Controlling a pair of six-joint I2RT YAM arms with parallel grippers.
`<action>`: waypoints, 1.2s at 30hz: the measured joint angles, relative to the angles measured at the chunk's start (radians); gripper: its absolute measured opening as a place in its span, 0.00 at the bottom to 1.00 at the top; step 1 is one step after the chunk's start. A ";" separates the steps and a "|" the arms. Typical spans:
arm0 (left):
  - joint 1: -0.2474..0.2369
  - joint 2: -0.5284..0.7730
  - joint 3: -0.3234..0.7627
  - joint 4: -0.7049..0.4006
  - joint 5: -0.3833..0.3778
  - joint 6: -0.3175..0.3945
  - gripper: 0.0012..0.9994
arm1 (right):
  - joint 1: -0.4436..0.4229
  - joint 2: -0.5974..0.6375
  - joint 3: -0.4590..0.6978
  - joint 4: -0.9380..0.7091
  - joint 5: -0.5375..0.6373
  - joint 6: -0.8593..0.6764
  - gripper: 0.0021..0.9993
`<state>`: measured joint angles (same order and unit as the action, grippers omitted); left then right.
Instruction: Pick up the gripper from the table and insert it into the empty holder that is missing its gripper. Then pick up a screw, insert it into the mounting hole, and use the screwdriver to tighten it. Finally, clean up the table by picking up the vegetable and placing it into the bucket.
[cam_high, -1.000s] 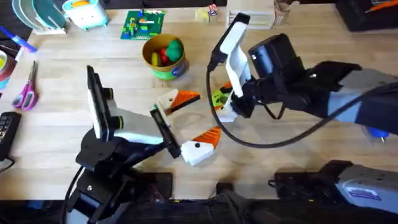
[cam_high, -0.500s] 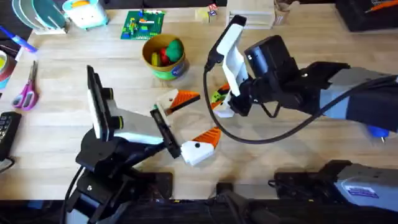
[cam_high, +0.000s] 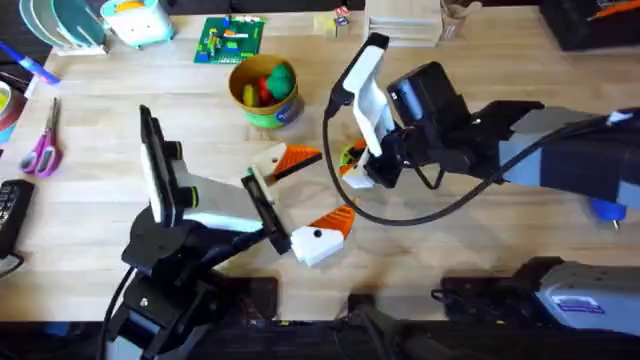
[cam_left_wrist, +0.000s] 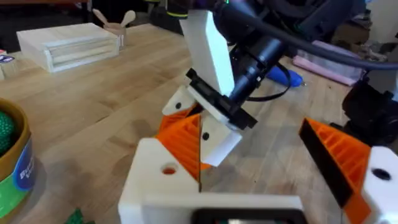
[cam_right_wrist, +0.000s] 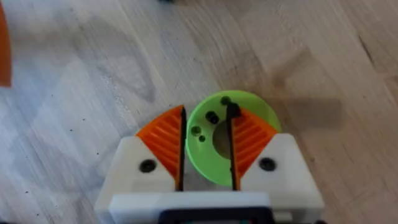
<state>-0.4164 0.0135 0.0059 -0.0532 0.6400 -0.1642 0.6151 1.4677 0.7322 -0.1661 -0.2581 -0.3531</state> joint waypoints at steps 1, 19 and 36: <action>0.000 0.000 0.000 0.000 0.000 0.000 0.99 | 0.000 0.000 0.000 0.004 0.000 0.000 0.38; 0.000 0.000 0.000 0.000 0.000 0.000 0.99 | 0.000 0.031 0.010 0.029 0.003 -0.009 0.16; 0.000 0.000 0.000 0.000 0.000 0.000 0.99 | -0.009 0.025 0.059 -0.007 0.082 -0.014 0.01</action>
<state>-0.4164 0.0139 0.0059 -0.0532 0.6403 -0.1643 0.6059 1.4924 0.7912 -0.1733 -0.1756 -0.3676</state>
